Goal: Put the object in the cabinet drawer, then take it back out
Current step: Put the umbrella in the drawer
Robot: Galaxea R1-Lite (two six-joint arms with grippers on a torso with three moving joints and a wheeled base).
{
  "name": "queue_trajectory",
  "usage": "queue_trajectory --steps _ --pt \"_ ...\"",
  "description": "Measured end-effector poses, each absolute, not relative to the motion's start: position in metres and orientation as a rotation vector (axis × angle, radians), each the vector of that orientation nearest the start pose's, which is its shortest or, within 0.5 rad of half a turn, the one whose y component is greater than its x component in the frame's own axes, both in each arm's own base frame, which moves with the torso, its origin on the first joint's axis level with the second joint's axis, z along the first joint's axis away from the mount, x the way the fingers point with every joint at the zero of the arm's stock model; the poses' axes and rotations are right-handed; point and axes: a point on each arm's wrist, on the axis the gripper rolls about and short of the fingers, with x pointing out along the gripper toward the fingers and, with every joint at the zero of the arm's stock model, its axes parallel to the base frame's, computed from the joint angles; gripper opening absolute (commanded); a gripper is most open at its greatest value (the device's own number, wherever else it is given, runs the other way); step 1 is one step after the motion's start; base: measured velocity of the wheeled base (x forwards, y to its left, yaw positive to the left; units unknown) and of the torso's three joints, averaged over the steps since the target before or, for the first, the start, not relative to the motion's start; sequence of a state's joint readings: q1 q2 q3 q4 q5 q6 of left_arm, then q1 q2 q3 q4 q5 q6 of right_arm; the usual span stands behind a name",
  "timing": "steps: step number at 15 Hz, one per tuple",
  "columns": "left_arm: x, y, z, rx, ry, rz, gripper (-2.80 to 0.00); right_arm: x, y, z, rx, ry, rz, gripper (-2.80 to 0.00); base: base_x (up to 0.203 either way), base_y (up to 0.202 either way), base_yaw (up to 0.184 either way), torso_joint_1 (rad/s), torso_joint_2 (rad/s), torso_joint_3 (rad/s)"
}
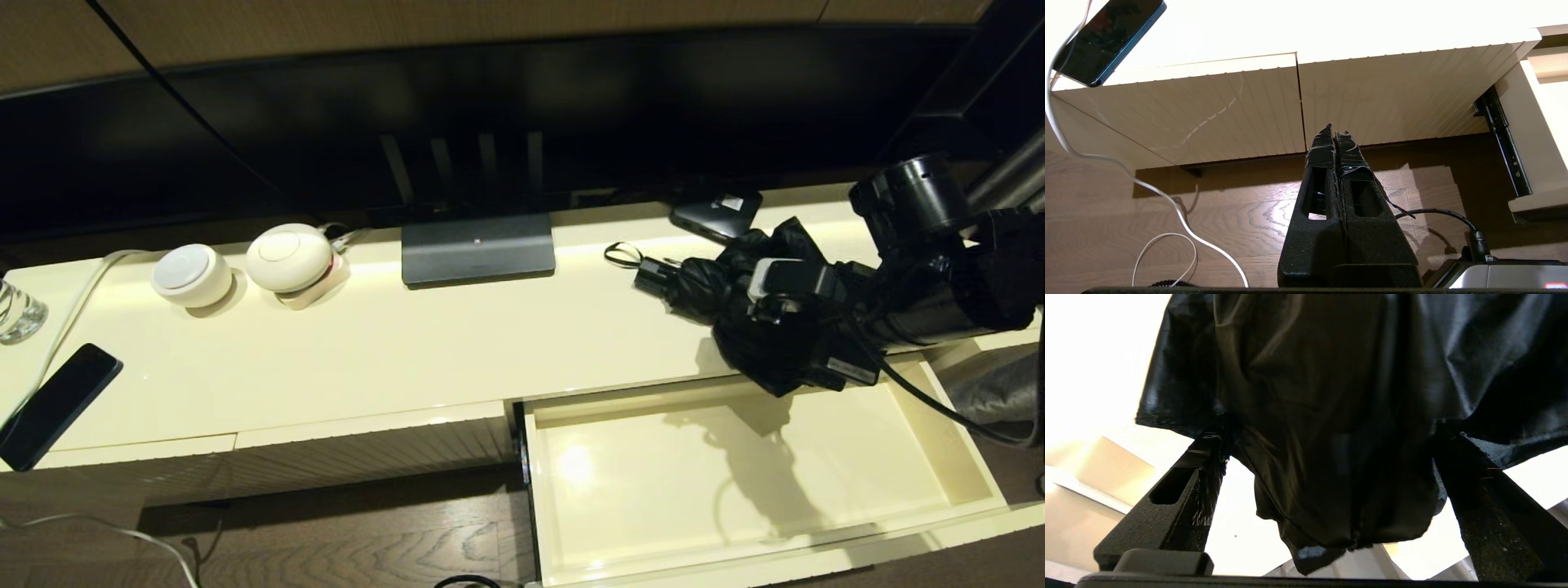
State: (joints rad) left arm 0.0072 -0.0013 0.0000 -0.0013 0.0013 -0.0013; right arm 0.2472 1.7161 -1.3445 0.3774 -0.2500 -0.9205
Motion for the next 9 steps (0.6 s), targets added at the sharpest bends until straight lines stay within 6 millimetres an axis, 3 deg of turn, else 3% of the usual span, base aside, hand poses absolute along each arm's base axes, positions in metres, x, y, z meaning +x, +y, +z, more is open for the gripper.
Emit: queue_trajectory --steps 4,5,9 --pt "-0.0229 -0.0001 0.0755 -0.001 -0.002 0.009 -2.80 0.3062 0.0693 0.2301 -1.062 0.705 0.318 0.00 0.000 0.000 0.000 0.000 0.00 0.000" --pt "-0.0229 -0.0001 0.0756 -0.001 -0.003 0.008 -2.80 0.3068 0.0692 0.2298 -1.063 0.707 0.317 -2.80 0.000 0.000 0.000 0.000 0.00 0.000" --pt "-0.0229 -0.0001 0.0755 -0.001 -0.002 0.009 -2.80 0.3067 0.0675 0.2302 -1.067 0.711 0.308 -2.80 0.000 0.000 0.000 0.000 0.00 0.000"
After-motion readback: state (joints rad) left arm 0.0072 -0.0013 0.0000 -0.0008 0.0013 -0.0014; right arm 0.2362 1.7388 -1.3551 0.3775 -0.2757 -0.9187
